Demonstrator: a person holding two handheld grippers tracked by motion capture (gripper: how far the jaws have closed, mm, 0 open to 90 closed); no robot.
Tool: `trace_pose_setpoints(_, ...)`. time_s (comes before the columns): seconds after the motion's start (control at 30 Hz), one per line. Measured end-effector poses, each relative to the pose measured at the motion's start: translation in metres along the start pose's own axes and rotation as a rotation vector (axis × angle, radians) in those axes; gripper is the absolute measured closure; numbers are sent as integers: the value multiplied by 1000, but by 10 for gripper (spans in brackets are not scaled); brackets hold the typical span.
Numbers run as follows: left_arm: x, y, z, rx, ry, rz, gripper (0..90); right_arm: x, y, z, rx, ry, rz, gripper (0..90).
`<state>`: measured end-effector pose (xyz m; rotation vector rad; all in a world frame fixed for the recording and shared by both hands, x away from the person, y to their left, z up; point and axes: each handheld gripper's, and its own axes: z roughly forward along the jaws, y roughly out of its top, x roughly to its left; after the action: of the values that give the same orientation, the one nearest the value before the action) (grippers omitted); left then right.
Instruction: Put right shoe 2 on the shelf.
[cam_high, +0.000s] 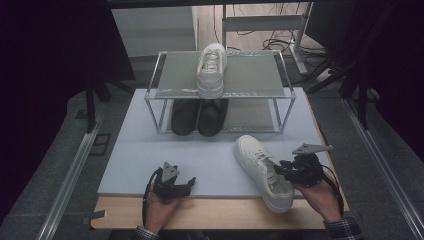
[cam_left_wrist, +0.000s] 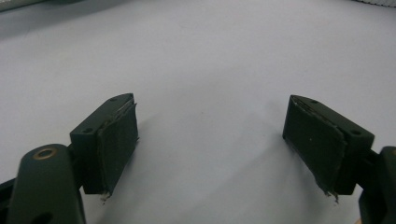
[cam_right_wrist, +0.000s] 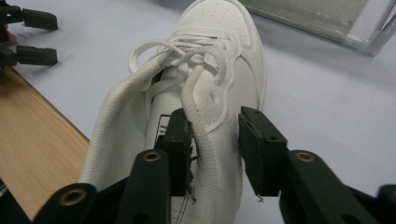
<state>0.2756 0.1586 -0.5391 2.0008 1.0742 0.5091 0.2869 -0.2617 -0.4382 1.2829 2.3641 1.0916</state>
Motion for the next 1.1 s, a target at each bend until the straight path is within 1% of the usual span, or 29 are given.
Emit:
trace_pose_setpoints(0.1,0,0,0,0,0,0,177,-1,0,-1,9,-9,9,742)
trace_pose_setpoints(0.2,0,0,0,0,0,0,177,-4,0,-1,4,15,46,790)
trace_pose_setpoints(0.23,0,0,0,0,0,0,177,-6,-1,0,1,30,70,811)
trace_pose_setpoints(0.27,0,0,0,0,0,0,177,-6,-1,0,1,30,70,811)
trace_pose_setpoints(0.37,0,0,0,-1,0,0,177,-10,-1,0,-6,50,105,822)
trace_pose_setpoints(0.4,0,0,0,-2,0,-1,177,-11,-1,0,-12,67,125,826)
trace_pose_setpoints(0.43,0,0,0,-2,0,-1,177,-11,-1,0,-12,67,125,826)
trace_pose_setpoints(0.47,0,0,0,0,-1,-1,177,-13,-1,-1,-15,76,143,830)
trace_pose_setpoints(0.53,0,0,0,0,-1,-1,177,-13,-1,-1,-16,81,153,831)
trace_pose_setpoints(0.57,0,0,0,0,-1,0,177,-15,0,-1,-20,93,174,834)
trace_pose_setpoints(0.6,0,0,0,0,-1,-1,177,-16,0,-2,-21,98,184,836)
trace_pose_setpoints(0.63,0,0,0,0,-1,0,177,-16,0,-2,-21,98,184,836)
trace_pose_setpoints(0.8,0,0,0,0,-1,-1,177,-20,4,-4,-36,141,232,840)
trace_pose_setpoints(0.87,0,0,0,0,-1,-1,177,-20,7,-7,-42,156,244,841)
trace_pose_setpoints(0.93,0,0,0,0,-1,-1,177,-20,8,-8,-42,159,245,841)
trace_pose_setpoints(1.1,0,0,0,-2,0,-1,177,-20,17,-14,-67,171,253,841)
